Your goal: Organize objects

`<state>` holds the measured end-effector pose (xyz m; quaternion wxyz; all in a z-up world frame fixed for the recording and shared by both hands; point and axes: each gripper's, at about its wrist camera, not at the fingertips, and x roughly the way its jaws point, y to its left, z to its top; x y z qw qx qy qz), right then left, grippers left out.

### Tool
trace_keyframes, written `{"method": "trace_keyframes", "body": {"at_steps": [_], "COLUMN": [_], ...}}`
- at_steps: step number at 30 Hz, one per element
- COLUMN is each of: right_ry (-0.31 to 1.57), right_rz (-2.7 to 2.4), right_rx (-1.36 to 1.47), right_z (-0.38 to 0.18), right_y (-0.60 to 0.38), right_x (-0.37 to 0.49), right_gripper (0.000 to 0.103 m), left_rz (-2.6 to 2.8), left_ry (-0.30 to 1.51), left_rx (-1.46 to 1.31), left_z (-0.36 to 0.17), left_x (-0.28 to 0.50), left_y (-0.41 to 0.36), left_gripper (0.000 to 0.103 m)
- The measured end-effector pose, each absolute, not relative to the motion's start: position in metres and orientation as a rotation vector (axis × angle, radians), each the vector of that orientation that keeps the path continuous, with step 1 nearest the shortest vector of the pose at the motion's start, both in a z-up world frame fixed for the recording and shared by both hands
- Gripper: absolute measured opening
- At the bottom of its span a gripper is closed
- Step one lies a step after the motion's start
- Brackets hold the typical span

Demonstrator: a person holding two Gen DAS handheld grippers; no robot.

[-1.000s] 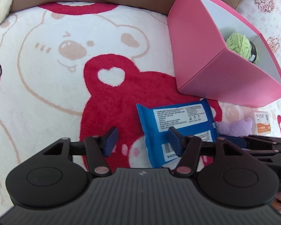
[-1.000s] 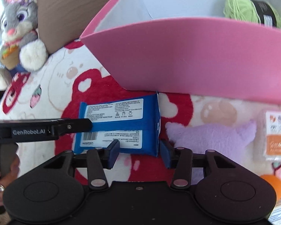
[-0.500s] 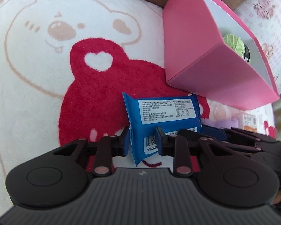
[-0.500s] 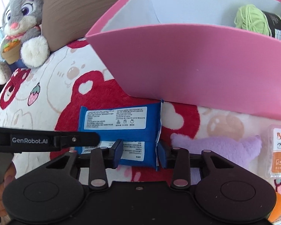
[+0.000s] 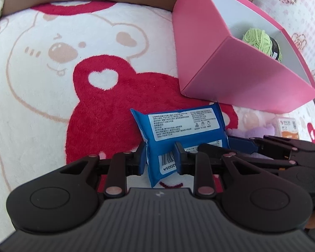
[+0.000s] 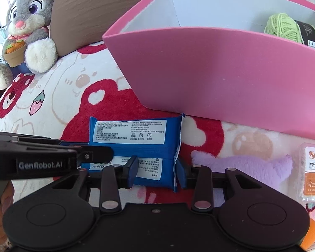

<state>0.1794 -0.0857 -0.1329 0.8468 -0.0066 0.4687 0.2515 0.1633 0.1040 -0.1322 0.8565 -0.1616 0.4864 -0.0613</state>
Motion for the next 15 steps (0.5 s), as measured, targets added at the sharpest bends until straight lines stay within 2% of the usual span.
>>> {"method": "trace_keyframes", "body": {"at_steps": [15], "right_ry": [0.966], "right_rz": [0.546], "right_rx": [-0.032], "right_z": [-0.112], "right_y": [-0.095], "right_x": [0.147], "right_gripper": [0.045], "left_rz": [-0.200], "left_ry": [1.062], "left_rx": [-0.370], "left_z": [-0.111], "left_x": [0.143], "left_y": [0.099], "left_gripper": [0.025]}}
